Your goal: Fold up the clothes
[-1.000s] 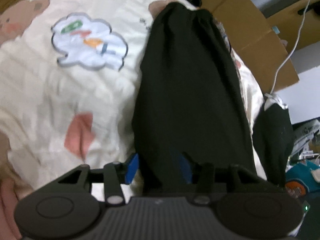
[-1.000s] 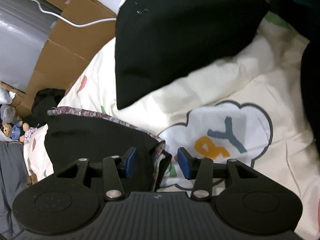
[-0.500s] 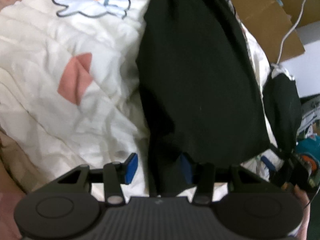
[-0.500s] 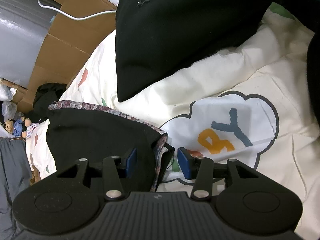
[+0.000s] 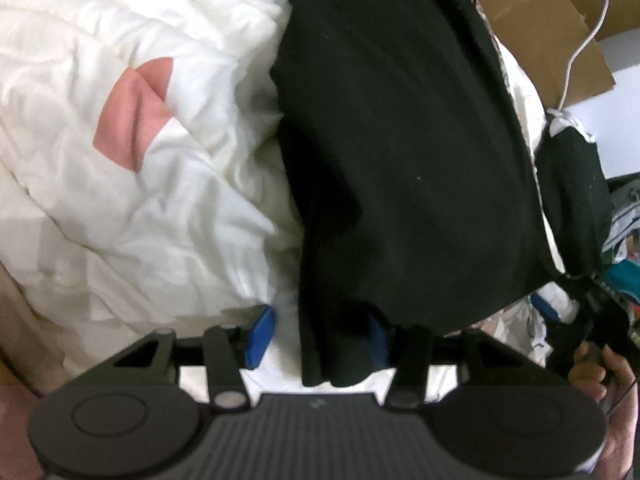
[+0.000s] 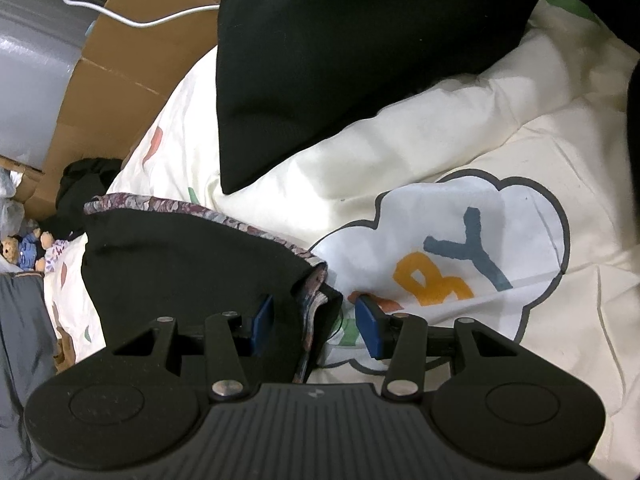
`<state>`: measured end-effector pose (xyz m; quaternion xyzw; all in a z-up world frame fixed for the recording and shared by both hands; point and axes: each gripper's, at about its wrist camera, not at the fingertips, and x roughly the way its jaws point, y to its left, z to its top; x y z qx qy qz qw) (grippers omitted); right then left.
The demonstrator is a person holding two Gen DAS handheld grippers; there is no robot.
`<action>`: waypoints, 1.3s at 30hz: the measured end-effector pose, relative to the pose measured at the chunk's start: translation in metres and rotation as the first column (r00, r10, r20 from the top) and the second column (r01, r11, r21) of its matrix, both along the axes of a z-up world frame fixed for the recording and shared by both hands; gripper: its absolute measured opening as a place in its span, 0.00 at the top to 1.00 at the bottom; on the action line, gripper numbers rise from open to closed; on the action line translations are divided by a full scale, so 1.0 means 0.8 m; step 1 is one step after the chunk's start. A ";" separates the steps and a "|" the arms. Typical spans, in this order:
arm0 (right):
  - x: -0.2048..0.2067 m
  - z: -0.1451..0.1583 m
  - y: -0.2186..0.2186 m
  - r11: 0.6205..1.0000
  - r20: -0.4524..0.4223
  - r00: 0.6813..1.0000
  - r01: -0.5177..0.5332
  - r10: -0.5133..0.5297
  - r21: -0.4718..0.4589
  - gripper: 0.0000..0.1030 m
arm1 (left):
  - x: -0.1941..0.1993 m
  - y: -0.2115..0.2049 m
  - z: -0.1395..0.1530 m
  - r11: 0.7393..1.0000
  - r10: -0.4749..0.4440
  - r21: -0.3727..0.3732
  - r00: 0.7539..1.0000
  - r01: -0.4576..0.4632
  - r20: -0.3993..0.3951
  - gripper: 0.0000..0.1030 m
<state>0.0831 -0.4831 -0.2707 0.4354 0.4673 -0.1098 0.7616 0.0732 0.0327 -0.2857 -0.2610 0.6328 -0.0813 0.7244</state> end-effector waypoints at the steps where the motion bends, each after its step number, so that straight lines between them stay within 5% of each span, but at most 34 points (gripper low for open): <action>1: 0.000 -0.001 -0.001 1.000 -0.001 1.000 0.004 -0.004 0.002 0.51 | 0.000 0.002 -0.001 1.000 0.010 -0.020 1.000 -0.010 0.002 0.63; 4: 0.001 -0.004 -0.002 1.000 -0.002 1.000 0.012 -0.012 0.008 0.49 | 0.000 0.006 -0.005 0.997 0.026 -0.071 1.000 -0.025 0.011 0.78; 13: 0.012 -0.010 0.004 1.000 0.006 1.000 -0.006 0.006 0.009 0.46 | 0.006 0.004 -0.026 0.991 0.067 -0.113 0.998 -0.067 -0.006 0.72; 17: 0.017 -0.015 0.004 1.000 0.008 1.000 0.001 -0.001 0.013 0.47 | 0.008 -0.001 -0.030 0.993 0.062 -0.100 0.998 -0.061 0.004 0.87; 22: 0.015 -0.016 0.004 1.000 0.008 1.000 -0.011 0.011 0.008 0.83 | 0.011 0.001 -0.026 0.991 0.091 -0.102 0.996 -0.091 -0.008 0.95; 39: -0.039 0.071 0.030 0.997 0.141 0.988 -0.063 0.055 0.052 0.92 | 0.039 0.036 0.079 0.997 0.065 -0.049 0.996 -0.062 0.057 0.96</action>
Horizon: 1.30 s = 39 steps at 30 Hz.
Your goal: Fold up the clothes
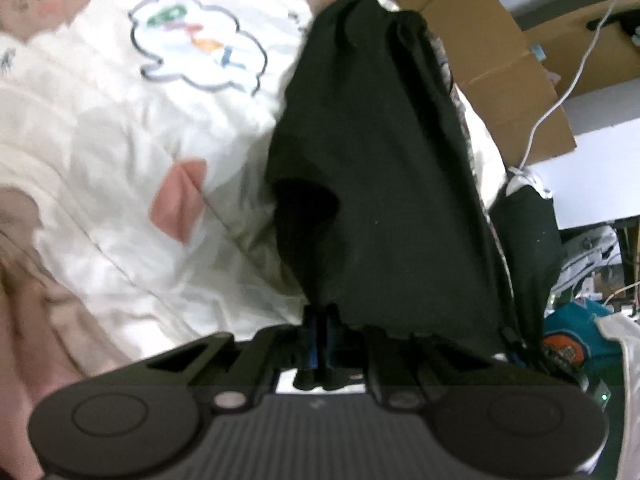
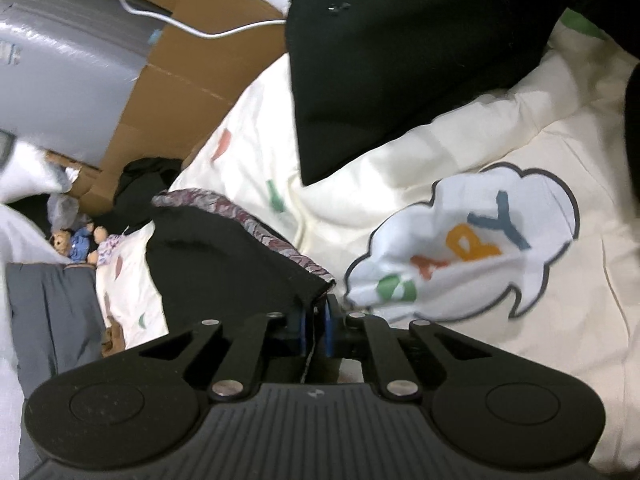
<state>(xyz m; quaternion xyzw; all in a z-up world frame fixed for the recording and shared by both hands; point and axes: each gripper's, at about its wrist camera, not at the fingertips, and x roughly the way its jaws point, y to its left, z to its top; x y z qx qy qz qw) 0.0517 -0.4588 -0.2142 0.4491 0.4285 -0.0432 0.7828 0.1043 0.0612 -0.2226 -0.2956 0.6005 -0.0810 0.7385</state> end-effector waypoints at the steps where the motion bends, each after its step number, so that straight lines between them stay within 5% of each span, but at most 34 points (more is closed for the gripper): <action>1: -0.005 0.006 0.004 1.000 0.004 1.000 -0.004 0.004 0.002 0.92 | 0.002 0.004 0.005 1.000 -0.003 0.003 1.000 0.003 0.002 0.96; 9: -0.048 0.034 0.035 1.000 -0.004 1.000 -0.025 0.025 0.005 0.92 | -0.003 0.050 0.030 0.998 -0.045 0.039 0.999 0.045 -0.005 0.96; 15: -0.079 0.051 0.047 0.999 -0.028 0.999 -0.042 0.042 0.001 0.92 | -0.051 0.085 0.055 0.994 -0.084 0.063 0.995 0.087 -0.053 0.96; 25: -0.125 0.073 0.066 0.989 -0.080 0.991 -0.117 0.110 -0.090 0.93 | -0.091 0.092 0.038 0.990 -0.118 0.070 0.988 0.125 -0.101 0.96; 39: -0.154 0.155 0.080 0.973 -0.021 0.985 -0.174 0.172 -0.154 0.93 | -0.129 0.119 0.143 0.991 -0.133 0.019 0.991 0.133 0.013 0.97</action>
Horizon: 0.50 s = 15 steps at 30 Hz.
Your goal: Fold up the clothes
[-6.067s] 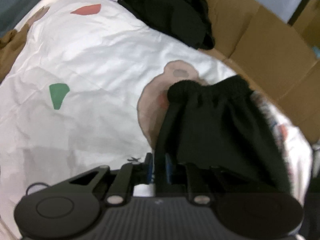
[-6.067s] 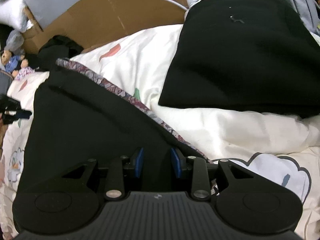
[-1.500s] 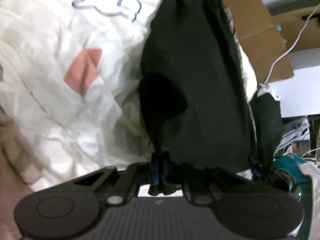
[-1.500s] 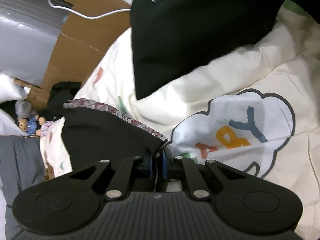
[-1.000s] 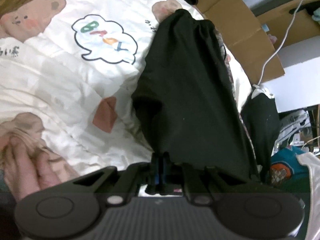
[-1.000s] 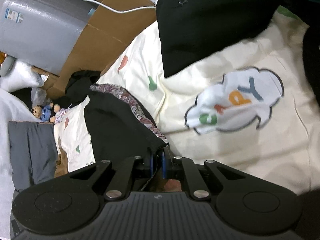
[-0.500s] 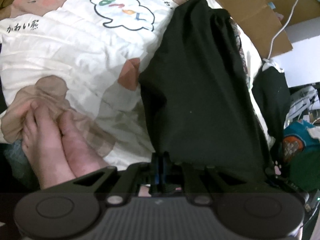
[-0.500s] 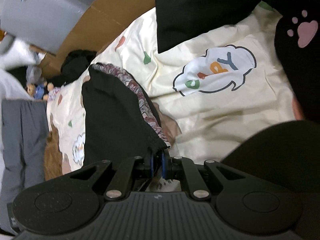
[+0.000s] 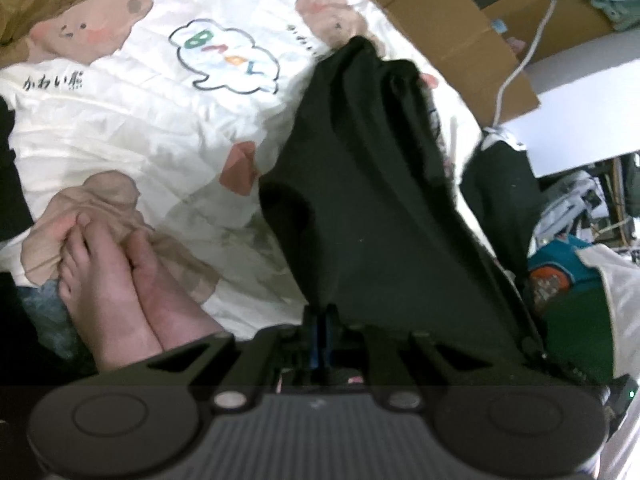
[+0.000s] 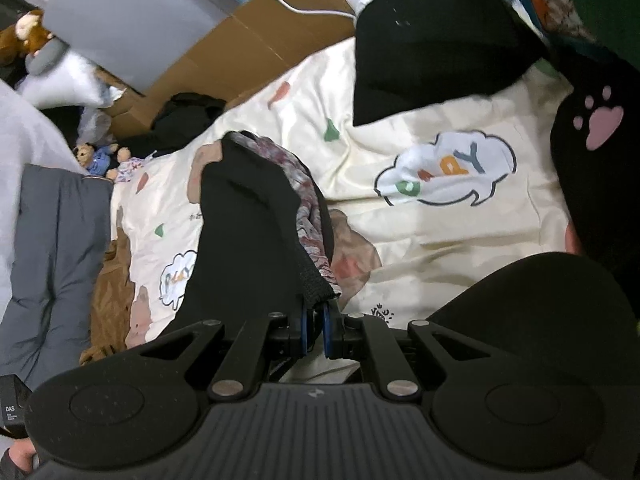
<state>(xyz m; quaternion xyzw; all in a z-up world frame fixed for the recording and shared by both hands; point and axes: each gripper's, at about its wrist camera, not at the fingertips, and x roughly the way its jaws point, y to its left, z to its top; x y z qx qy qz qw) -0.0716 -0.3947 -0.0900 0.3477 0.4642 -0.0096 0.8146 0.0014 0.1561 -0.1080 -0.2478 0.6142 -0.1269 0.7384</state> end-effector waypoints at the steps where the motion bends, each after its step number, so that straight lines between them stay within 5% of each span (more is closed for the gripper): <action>1: -0.003 0.005 0.001 1.000 0.003 1.000 -0.001 0.001 0.001 0.93 | -0.001 0.001 0.004 1.000 -0.001 -0.003 1.000 0.001 0.007 0.97; 15: -0.012 0.048 0.002 0.995 0.042 0.998 0.040 -0.044 0.092 0.92 | 0.030 0.022 0.035 0.996 0.008 -0.085 1.000 -0.006 0.023 0.97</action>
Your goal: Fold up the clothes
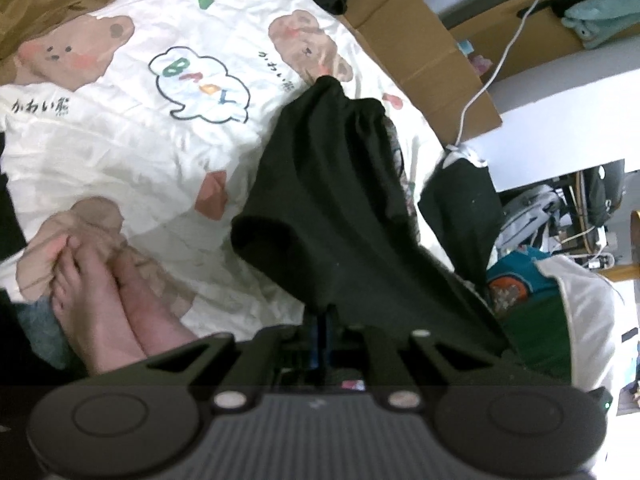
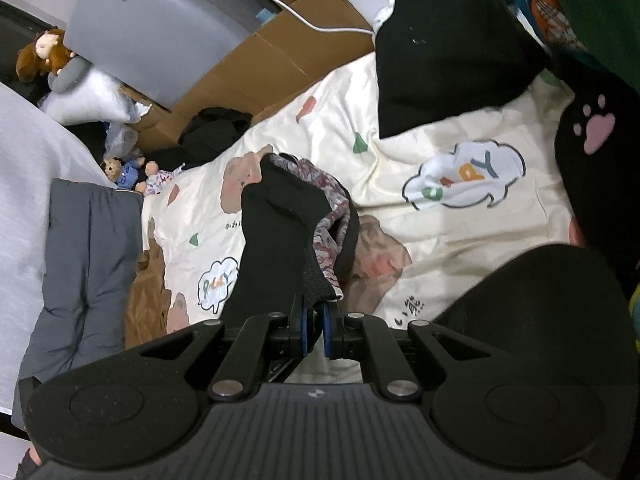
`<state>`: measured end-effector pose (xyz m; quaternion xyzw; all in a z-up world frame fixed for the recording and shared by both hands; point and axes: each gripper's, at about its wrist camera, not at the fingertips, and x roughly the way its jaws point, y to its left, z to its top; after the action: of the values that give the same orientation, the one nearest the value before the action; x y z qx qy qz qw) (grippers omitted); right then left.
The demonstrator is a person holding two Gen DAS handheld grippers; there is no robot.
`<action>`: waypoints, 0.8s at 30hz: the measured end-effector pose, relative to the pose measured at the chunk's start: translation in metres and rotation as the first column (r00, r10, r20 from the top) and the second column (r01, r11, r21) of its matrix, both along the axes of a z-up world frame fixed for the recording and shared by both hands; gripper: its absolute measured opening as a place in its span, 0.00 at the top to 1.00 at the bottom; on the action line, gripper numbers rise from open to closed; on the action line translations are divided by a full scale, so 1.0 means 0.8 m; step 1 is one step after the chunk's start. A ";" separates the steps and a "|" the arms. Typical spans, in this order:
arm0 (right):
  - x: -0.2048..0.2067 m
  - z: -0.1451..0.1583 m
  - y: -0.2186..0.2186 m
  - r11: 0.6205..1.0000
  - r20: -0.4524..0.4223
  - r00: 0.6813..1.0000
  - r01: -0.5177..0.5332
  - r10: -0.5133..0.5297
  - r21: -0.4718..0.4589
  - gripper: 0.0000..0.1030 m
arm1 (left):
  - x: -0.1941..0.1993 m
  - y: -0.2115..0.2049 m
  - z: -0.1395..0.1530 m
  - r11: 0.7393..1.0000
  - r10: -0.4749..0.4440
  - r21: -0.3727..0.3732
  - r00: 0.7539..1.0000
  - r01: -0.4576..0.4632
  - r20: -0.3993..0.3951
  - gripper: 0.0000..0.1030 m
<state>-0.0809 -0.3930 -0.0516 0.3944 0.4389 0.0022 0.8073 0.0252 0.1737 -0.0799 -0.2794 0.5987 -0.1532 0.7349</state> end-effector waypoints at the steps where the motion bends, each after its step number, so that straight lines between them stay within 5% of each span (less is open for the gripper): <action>1: 0.005 -0.002 -0.001 1.000 0.001 1.000 0.007 -0.007 0.015 0.93 | 0.009 -0.001 -0.001 1.000 -0.001 0.000 1.000 0.001 -0.004 0.97; 7: 0.035 -0.014 0.000 0.998 -0.004 0.999 0.042 -0.042 0.036 0.92 | 0.058 0.002 -0.022 0.998 0.046 -0.045 0.997 -0.049 -0.068 0.97; 24: 0.111 -0.052 -0.013 0.984 0.005 0.988 0.155 -0.157 0.091 0.92 | 0.129 -0.001 -0.078 0.968 0.207 -0.132 0.975 -0.216 -0.078 0.97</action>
<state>0.0077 -0.4037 -0.0933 0.4637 0.4011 -0.0387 0.7891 0.1287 0.1730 -0.1421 -0.3969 0.5764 -0.1066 0.7063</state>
